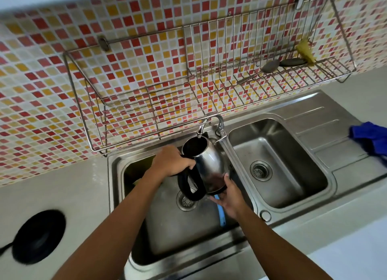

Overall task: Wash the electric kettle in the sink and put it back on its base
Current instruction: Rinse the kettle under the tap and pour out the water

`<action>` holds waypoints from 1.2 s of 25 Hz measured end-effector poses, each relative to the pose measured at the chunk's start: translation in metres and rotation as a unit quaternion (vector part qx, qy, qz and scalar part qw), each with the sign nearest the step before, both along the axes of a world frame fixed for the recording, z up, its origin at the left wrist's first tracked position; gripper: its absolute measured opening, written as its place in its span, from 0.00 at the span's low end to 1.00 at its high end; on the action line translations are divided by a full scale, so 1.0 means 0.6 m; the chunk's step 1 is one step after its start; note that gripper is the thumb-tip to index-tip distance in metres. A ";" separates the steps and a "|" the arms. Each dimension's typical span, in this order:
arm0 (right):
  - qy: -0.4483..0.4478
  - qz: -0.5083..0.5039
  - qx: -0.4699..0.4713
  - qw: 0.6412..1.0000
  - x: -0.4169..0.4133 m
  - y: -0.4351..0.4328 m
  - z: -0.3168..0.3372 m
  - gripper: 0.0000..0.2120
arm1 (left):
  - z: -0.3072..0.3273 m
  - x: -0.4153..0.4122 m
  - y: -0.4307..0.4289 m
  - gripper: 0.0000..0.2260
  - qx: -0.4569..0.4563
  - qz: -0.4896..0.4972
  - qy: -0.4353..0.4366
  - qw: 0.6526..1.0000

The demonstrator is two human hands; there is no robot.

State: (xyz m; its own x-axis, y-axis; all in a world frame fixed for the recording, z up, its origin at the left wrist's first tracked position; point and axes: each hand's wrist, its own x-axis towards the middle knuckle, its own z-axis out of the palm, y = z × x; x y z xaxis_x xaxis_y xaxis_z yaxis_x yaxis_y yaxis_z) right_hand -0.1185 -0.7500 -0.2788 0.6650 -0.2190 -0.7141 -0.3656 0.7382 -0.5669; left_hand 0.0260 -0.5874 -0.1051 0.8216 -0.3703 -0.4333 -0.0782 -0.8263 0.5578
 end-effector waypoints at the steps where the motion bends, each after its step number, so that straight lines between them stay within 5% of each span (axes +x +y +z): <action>1: -0.002 0.003 0.016 1.000 -0.013 0.000 -0.003 0.27 | -0.003 -0.008 -0.005 0.17 0.010 -0.011 -0.007 1.000; 11: 0.051 0.003 0.058 0.997 0.009 0.041 0.009 0.26 | 0.014 0.014 -0.037 0.19 0.110 -0.056 -0.050 0.991; 15: 0.054 -0.023 0.051 0.997 -0.004 -0.005 -0.012 0.28 | -0.018 0.001 -0.044 0.21 0.090 -0.070 0.014 0.993; 20: 0.076 0.032 0.010 0.997 0.022 0.040 -0.004 0.24 | -0.013 0.030 -0.015 0.24 0.112 0.018 -0.023 0.993; 24: 0.099 0.014 0.009 0.995 -0.029 -0.004 -0.006 0.27 | -0.013 0.000 -0.040 0.28 0.110 -0.045 0.031 0.992; 30: 0.085 0.000 0.003 0.996 0.002 0.026 0.013 0.27 | 0.007 0.027 -0.047 0.20 0.097 -0.038 -0.022 0.994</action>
State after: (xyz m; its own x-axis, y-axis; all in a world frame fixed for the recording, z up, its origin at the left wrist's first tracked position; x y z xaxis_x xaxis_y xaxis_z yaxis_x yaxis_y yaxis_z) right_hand -0.1170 -0.7346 -0.2707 0.5348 -0.2140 -0.8174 -0.4556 0.7416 -0.4923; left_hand 0.0421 -0.6155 -0.1007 0.8140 -0.3456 -0.4669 -0.1659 -0.9086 0.3834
